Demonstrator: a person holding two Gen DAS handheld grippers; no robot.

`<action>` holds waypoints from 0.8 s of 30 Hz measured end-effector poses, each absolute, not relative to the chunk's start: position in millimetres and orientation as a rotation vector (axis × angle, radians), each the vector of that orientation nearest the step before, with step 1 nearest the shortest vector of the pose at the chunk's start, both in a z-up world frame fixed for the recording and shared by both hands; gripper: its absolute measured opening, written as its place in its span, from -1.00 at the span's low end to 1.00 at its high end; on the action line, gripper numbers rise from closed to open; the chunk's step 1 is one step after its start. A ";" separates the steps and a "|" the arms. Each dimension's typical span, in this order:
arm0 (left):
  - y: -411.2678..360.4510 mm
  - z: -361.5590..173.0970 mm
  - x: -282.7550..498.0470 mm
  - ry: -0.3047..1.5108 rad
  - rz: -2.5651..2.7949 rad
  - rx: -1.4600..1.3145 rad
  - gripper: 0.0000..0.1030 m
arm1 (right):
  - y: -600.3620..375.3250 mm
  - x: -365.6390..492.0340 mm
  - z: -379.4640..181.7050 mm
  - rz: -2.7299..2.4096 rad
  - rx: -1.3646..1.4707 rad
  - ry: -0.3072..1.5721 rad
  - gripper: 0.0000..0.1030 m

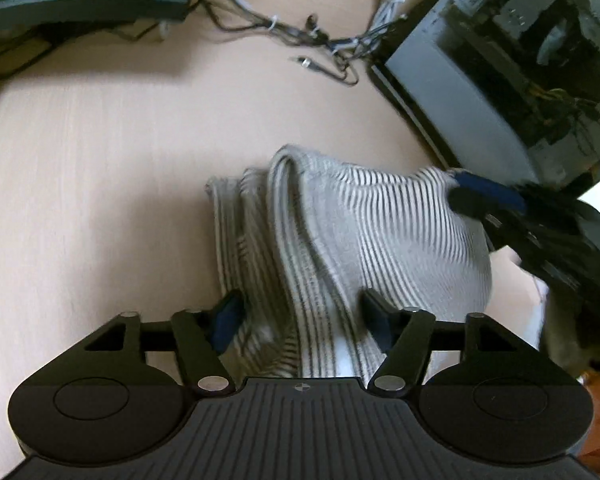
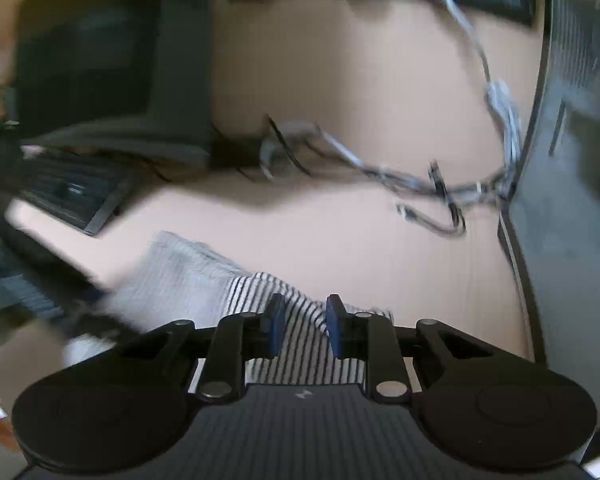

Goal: Fold clothes

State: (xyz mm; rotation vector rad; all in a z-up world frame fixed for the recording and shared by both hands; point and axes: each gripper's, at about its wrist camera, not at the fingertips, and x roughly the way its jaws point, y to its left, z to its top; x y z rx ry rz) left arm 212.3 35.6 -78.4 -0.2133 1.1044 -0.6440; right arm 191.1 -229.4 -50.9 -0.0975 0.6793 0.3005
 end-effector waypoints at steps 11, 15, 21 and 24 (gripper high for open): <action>32.1 2.6 205.7 0.822 -0.701 0.071 0.36 | -209.8 236.0 -78.1 0.197 -0.077 0.763 -0.56; 0.6 -1.6 229.4 0.816 -0.835 0.150 0.48 | -222.7 210.8 -41.7 0.090 0.037 0.713 -0.13; 2.8 -40.8 256.1 0.899 -0.857 0.103 0.40 | -248.2 118.9 -13.2 -0.042 0.401 0.706 0.96; 3.9 -60.4 269.5 0.940 -0.868 0.078 0.43 | -253.1 86.6 -39.5 -0.084 0.679 0.802 0.90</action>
